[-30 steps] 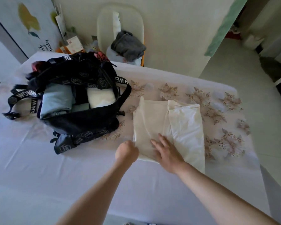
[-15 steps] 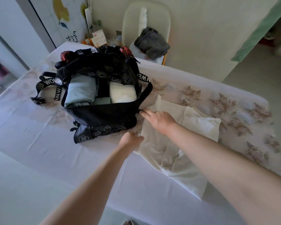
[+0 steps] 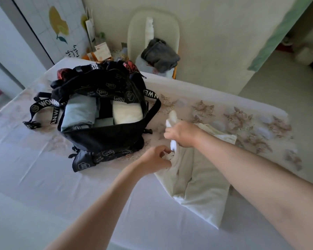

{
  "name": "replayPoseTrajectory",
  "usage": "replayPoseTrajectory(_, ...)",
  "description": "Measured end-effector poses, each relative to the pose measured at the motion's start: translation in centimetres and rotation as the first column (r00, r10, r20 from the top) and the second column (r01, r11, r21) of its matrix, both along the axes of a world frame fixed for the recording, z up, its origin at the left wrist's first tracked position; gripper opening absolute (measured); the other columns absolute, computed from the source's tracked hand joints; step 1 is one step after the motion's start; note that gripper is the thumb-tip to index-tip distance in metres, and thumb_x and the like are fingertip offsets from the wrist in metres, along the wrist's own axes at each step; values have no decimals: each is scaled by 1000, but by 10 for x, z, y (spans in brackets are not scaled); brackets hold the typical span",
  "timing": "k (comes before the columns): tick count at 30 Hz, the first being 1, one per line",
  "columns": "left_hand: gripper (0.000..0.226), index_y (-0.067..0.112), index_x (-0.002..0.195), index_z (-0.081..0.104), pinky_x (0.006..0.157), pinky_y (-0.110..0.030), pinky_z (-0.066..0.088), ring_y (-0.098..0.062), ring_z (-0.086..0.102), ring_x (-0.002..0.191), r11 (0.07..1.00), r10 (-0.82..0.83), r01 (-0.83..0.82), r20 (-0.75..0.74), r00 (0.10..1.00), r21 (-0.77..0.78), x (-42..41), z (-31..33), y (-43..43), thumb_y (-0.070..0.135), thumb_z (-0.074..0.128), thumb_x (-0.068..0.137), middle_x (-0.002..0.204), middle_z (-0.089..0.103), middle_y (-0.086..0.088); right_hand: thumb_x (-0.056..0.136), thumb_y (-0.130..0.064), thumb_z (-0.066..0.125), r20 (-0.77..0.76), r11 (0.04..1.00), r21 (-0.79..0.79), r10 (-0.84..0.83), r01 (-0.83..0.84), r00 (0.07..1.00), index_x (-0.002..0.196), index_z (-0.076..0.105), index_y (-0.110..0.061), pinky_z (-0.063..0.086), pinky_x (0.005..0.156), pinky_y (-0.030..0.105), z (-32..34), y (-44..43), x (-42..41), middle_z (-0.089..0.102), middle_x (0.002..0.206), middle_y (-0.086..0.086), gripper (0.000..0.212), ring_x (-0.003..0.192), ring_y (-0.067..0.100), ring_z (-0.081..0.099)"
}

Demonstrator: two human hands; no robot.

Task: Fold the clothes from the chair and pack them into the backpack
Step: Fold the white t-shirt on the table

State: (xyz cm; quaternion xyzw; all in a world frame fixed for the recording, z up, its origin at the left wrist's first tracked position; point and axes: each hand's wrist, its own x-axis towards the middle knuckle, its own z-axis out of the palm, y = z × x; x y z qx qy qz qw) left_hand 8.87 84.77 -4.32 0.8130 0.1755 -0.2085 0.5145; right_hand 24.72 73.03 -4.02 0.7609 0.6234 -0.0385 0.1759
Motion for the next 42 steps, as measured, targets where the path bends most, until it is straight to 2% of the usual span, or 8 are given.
replayPoseTrajectory(6, 33, 35, 105, 64, 64, -24, 43, -9, 52, 69, 949, -306, 309, 42, 951, -57, 22, 21, -72, 26, 75, 75, 81, 56, 8, 67, -2, 37, -64, 879, 397, -261, 264, 963, 74, 51, -14, 32, 40, 28, 2, -142, -15, 52, 71, 3, 19, 53, 28, 53)
replayPoseTrajectory(11, 18, 27, 97, 70, 85, -32, 58, -12, 71, 85, 849, -470, 438, -40, 882, -296, 17, 9, -129, 12, 63, 88, 92, 74, 0, 75, -3, 54, -214, 768, 91, -607, 634, 766, 95, 60, -23, 45, 60, 33, -29, -231, -54, 60, 107, -3, 29, 82, 31, 65)
replayPoseTrajectory(15, 41, 35, 132, 58, 110, -30, 35, -15, 40, 134, 825, -521, 400, 260, 813, 400, 21, -30, -124, 32, 62, 91, 140, 51, 7, 87, -14, 53, -360, 569, 83, -749, 818, 557, 103, 64, -28, 46, 75, 31, -36, -232, -70, 60, 116, -7, 24, 100, 27, 63)
replayPoseTrajectory(20, 96, 37, 155, -9, 123, -43, 1, -12, -25, 147, 470, -791, 653, -44, 610, 594, 0, -71, -102, 63, 54, 88, 162, -24, 7, 96, -22, 52, -418, 553, 95, -733, 828, 537, 139, 52, -21, 39, 109, 44, -50, -207, -71, 39, 154, 3, 43, 138, 27, 42)
replayPoseTrajectory(29, 82, 33, 146, 37, 114, -47, 30, -19, 29, 138, 544, -781, 431, 247, 574, 720, 18, -78, -99, 72, 56, 77, 149, 37, 3, 93, -25, 56, -377, 313, 288, -832, 905, 407, 138, 49, -18, 48, 86, 43, -70, -198, -43, 50, 133, 9, 47, 117, 34, 53)
replayPoseTrajectory(32, 94, 35, 154, 21, 122, -42, 16, -17, 12, 149, 535, -794, 470, 226, 564, 702, 14, -93, -101, 76, 51, 75, 161, 20, 5, 98, -33, 53, -368, 204, 249, -884, 947, 287, 143, 43, -16, 46, 88, 41, -68, -189, -16, 54, 131, 12, 48, 115, 33, 55)
replayPoseTrajectory(37, 102, 32, 158, 1, 123, -43, 4, -11, -15, 150, 507, -805, 509, 170, 569, 696, 4, -110, -94, 84, 40, 80, 165, -9, 5, 97, -8, 50, -210, 289, 213, -919, 933, 333, 111, 59, -11, 44, 73, 33, -65, -189, 23, 66, 114, 8, 17, 100, 29, 66)
replayPoseTrajectory(42, 103, 32, 158, 2, 124, -40, 2, -9, -15, 150, 509, -806, 530, 161, 569, 678, 5, -105, -93, 83, 43, 78, 165, -8, 6, 69, 4, 67, -25, 464, 284, -871, 839, 491, 108, 55, -12, 46, 76, 41, -64, -184, 0, 57, 109, 15, 44, 95, 34, 57)
